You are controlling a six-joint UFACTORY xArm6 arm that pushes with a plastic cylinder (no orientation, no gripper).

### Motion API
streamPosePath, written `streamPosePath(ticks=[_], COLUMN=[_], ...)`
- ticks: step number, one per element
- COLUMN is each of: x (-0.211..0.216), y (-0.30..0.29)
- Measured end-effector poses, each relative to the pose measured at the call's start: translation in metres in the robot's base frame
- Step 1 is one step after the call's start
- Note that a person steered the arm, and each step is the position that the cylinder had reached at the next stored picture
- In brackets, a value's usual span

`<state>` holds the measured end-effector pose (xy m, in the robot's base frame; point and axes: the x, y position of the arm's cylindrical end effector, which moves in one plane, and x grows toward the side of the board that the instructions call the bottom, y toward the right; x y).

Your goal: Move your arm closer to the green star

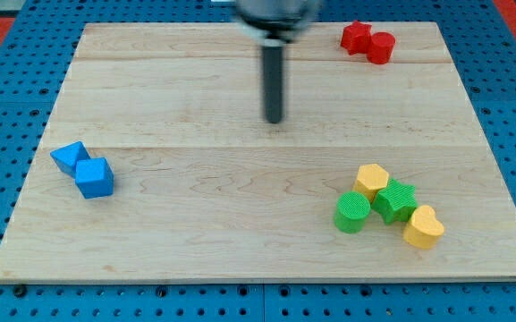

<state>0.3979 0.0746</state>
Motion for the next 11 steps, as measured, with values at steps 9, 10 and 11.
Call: streamPosePath(ticks=[9, 10, 11], x=[0.102, 0.120, 0.120], y=[0.141, 0.140, 0.134])
